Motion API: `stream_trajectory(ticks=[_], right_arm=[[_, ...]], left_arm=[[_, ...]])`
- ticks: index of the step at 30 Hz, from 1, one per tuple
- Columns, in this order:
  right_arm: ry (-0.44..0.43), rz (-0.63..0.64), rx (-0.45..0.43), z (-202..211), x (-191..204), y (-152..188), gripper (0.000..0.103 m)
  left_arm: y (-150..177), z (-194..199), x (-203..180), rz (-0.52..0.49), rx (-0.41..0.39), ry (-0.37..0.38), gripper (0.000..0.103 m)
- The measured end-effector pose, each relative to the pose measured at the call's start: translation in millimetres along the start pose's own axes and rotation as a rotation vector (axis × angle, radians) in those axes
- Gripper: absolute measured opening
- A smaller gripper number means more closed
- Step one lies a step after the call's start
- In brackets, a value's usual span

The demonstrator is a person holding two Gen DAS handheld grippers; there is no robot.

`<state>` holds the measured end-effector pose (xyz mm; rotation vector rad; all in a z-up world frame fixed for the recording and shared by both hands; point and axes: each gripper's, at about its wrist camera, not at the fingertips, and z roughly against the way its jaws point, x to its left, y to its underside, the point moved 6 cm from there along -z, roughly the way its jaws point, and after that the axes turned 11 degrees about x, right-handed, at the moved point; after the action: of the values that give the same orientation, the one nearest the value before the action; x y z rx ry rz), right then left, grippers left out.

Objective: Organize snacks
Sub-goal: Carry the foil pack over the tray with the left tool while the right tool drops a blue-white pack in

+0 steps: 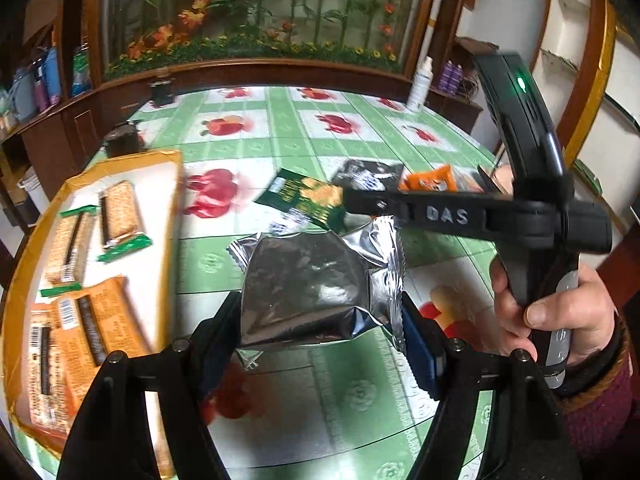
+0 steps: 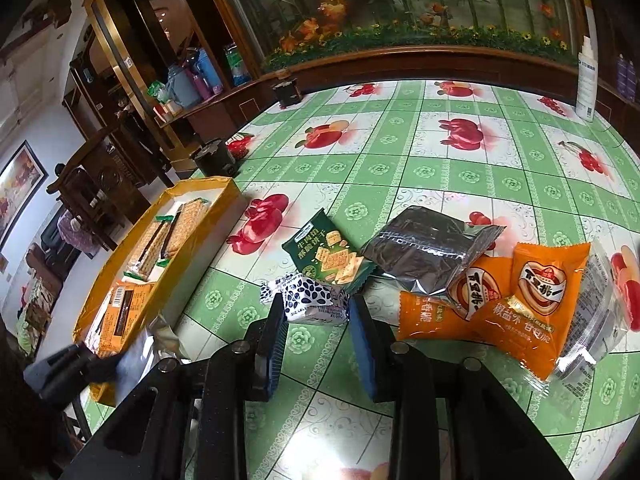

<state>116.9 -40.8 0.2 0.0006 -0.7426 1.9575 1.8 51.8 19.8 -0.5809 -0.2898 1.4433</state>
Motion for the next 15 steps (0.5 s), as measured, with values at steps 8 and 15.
stream_trajectory(ticks=[8, 15], right_arm=[[0.003, 0.007, 0.001, -4.2, 7.9, 1.6, 0.034], [-0.045, 0.015, -0.001, -4.8, 32.2, 0.8, 0.034]], left_arm=[[0.8, 28.0, 43.9, 0.084, -0.054, -0.023, 0.074], [17.4, 41.5, 88.2, 0.156, -0.068, -0.067, 0.074]])
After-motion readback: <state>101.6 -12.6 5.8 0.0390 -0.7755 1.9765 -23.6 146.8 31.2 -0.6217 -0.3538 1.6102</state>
